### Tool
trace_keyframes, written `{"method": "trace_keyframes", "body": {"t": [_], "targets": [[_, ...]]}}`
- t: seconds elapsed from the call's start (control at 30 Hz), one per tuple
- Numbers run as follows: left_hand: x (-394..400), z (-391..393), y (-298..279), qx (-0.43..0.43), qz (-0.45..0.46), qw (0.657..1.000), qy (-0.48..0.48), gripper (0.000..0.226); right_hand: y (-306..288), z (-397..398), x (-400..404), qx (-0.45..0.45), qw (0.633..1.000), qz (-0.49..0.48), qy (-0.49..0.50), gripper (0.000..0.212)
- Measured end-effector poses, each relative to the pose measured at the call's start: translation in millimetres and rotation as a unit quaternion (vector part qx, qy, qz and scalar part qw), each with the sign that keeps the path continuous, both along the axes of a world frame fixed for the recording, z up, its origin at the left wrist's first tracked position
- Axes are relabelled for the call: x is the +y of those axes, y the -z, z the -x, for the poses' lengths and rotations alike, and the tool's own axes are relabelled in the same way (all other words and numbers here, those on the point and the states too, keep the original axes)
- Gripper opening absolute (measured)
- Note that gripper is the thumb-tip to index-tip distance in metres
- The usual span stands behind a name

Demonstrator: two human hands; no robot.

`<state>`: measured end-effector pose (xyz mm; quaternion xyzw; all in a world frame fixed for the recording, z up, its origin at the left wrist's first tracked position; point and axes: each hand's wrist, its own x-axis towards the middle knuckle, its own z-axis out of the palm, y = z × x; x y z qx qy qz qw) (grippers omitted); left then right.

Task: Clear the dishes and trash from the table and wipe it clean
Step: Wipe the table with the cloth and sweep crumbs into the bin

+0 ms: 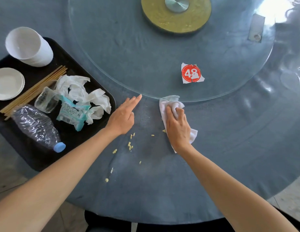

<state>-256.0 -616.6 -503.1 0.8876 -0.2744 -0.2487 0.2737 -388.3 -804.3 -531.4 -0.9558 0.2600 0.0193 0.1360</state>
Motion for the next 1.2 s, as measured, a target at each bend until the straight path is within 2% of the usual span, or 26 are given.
{"method": "trace_keyframes", "body": {"t": [0.2, 0.33, 0.43, 0.53, 0.7, 0.8, 0.9, 1.07, 1.2], "targets": [[7, 10, -9, -0.04, 0.008, 0.998, 0.054, 0.087, -1, -12, 25, -0.029, 0.985, -0.04, -0.165, 0.074], [32, 30, -5, -0.057, 0.0, 0.992, 0.111, 0.076, 3, -2, 48, -0.049, 0.952, -0.067, -0.294, 0.064], [58, 45, -4, -0.049, -0.01, 0.991, 0.125, 0.069, 3, 17, 59, -0.032, 0.929, -0.1, -0.355, 0.07], [66, 42, -9, -0.05, -0.001, 0.993, 0.104, 0.064, -6, 15, 55, -0.066, 0.919, -0.105, -0.375, 0.063], [22, 7, -21, -0.125, 0.037, 0.991, 0.03, 0.059, -22, -46, 25, -0.135, 0.926, -0.055, -0.348, 0.053], [-1, -2, -20, -0.102, 0.005, 0.995, -0.014, 0.058, -18, -67, 14, -0.127, 0.929, -0.018, -0.347, 0.055], [2, 5, -11, -0.084, -0.019, 0.996, -0.003, 0.058, -4, -56, 23, -0.118, 0.923, 0.018, -0.365, 0.055], [44, 34, -5, -0.089, 0.019, 0.996, 0.021, 0.045, 6, -16, 58, -0.139, 0.921, 0.008, -0.363, 0.045], [98, 62, 4, -0.04, 0.027, 0.997, 0.063, 0.056, 10, 24, 91, -0.122, 0.899, -0.06, -0.417, 0.062]]}}
